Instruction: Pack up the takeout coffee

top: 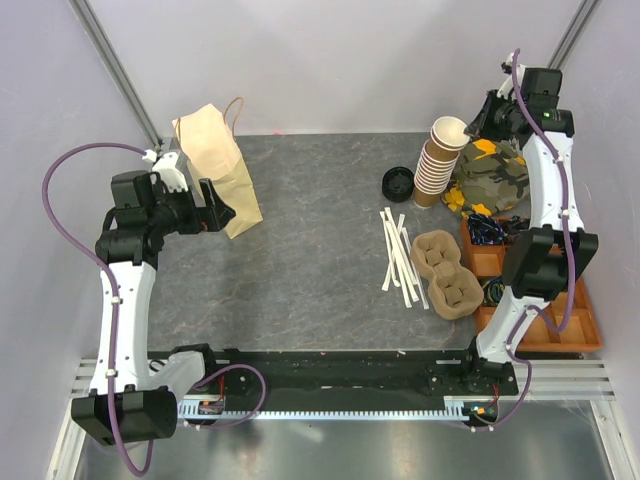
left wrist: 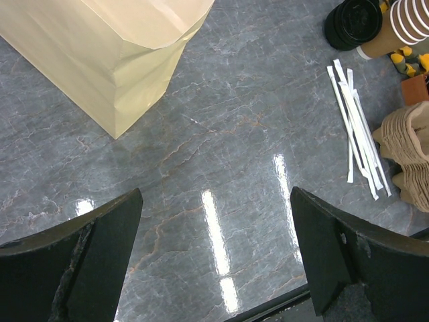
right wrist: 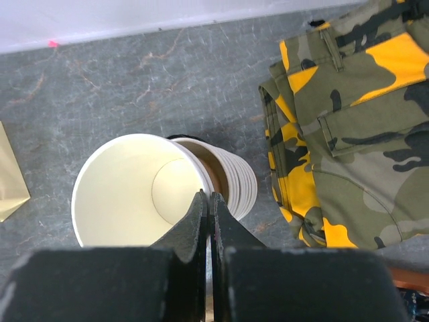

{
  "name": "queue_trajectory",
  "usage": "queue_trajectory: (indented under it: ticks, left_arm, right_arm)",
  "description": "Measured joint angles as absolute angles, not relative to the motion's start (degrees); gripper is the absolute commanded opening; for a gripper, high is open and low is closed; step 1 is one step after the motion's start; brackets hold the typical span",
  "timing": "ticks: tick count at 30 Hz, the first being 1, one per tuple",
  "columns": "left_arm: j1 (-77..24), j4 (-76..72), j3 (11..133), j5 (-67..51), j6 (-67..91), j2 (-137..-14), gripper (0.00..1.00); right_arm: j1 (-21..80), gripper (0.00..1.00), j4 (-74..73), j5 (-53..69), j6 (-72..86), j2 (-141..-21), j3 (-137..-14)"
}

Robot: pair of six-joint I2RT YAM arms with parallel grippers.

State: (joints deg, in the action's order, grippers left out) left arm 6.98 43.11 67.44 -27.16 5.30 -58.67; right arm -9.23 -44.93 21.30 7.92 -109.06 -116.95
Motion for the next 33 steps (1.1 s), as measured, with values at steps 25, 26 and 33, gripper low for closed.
queue_trajectory:
  ticks: [25,26,33]
  left_arm:
    - [6.98,43.09,67.44,-27.18,5.76,-59.37,1.00]
    - [6.98,43.09,67.44,-27.18,5.76,-59.37,1.00]
    - [6.98,43.09,67.42,-27.20,5.76,-59.37,1.00]
  right_arm:
    - [-9.23,0.13,-44.69,22.00,7.46,-110.59,-117.47]
    - [-9.23,0.17,-44.71,22.00,7.46,-110.67,-117.47]
    - [-9.21,0.26,-44.66,22.04,7.31,-110.72,-117.47]
